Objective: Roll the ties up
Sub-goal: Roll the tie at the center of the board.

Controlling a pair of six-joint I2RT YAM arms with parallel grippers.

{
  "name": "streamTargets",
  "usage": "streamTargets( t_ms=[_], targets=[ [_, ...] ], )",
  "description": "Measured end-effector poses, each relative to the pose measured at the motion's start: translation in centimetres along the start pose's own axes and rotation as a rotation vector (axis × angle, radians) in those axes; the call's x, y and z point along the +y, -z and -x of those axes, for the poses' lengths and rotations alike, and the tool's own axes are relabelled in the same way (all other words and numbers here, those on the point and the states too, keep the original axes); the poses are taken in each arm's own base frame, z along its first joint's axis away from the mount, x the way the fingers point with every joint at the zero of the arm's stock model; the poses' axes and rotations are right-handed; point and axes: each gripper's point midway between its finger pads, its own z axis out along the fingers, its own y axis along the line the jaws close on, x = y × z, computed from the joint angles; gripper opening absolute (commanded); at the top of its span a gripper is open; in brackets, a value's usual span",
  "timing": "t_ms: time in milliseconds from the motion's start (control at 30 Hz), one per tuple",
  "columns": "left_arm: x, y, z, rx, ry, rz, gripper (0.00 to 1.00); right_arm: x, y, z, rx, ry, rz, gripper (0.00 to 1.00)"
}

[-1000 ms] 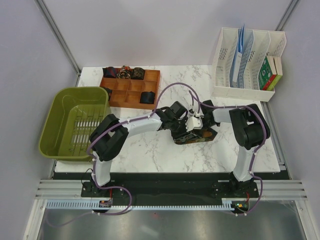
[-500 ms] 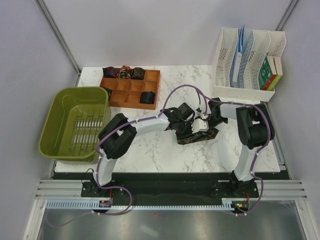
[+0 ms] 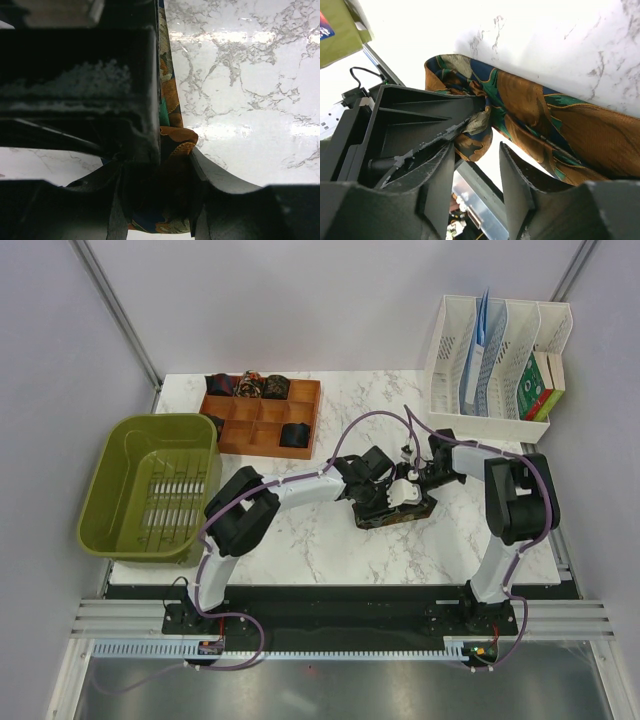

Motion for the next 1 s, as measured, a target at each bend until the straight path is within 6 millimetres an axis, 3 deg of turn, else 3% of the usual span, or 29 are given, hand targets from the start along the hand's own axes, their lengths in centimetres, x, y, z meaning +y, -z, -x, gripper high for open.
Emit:
streamTargets(
  t_ms=[467,800,1000],
  targets=[
    [-0.1,0.3,-0.1,0.000,-0.024,-0.019,0.33,0.4,-1.2,-0.6,-0.021,-0.021,0.076,0.46],
    [-1.2,1.7,-2.7,0.066,-0.180,-0.069,0.31,1.2,-2.0,-0.7,-0.011,-0.015,0.085,0.44],
    [-1.8,2.5,-3.8,0.090,-0.218,-0.104,0.30,-0.1,-2.8,-0.5,-0.030,-0.021,0.041,0.43]
  ],
)
